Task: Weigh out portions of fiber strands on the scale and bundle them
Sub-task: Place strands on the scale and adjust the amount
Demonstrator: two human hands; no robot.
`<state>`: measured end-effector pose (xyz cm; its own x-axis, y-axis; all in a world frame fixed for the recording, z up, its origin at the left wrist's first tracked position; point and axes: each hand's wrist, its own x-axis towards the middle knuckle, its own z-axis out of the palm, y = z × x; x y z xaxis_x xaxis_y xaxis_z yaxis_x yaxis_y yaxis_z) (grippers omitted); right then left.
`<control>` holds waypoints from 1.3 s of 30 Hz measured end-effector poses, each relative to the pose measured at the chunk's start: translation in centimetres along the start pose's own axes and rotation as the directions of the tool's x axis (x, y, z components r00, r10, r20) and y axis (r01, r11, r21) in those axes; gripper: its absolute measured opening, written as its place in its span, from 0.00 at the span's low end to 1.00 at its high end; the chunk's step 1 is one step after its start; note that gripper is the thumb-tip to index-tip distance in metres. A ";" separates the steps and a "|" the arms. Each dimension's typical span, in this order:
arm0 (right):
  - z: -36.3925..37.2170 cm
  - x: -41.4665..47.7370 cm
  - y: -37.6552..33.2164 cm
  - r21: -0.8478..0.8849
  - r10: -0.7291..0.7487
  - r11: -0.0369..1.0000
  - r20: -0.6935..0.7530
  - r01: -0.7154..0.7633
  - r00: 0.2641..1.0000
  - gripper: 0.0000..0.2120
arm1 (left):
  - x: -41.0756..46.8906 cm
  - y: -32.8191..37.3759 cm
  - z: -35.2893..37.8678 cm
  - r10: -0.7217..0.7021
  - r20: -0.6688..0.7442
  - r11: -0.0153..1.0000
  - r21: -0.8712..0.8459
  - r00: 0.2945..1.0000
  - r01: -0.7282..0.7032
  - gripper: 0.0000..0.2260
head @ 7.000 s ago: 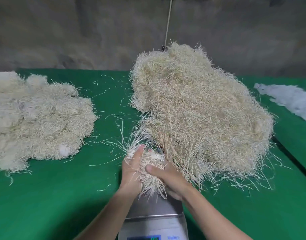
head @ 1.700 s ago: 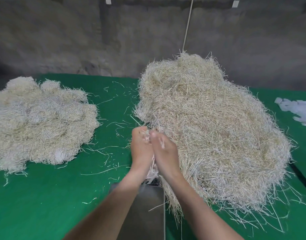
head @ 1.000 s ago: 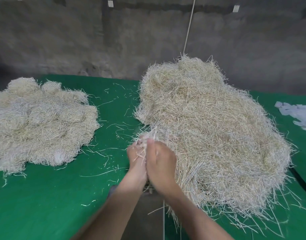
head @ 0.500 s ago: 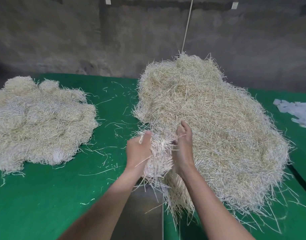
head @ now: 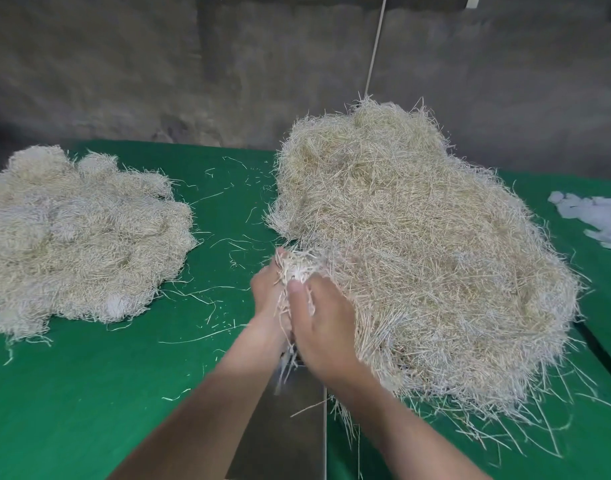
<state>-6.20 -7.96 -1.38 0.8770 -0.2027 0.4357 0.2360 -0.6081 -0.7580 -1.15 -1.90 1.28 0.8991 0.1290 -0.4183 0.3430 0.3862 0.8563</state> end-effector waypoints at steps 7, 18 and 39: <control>-0.5 0.6 -0.5 0.116 0.175 0.978 -0.030 -0.170 0.984 0.12 | -0.7 -0.2 0.2 -0.003 0.135 0.998 0.058 0.991 -0.005 0.15; 0.2 0.3 -1.4 0.127 0.172 0.979 -0.119 -0.157 0.978 0.17 | -1.8 -0.9 -0.2 -0.073 0.208 0.996 -0.028 0.975 0.080 0.16; -0.5 1.6 1.4 0.176 0.222 0.964 -0.122 -0.199 0.967 0.21 | -1.5 -1.0 0.7 -0.088 0.104 0.993 -0.073 0.991 0.096 0.39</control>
<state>-4.66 -9.55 -1.48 0.8495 -0.4251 0.3125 0.1263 -0.4111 -0.9028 -2.62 -3.09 1.25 0.8890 -0.0014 -0.4580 0.4067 0.4623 0.7880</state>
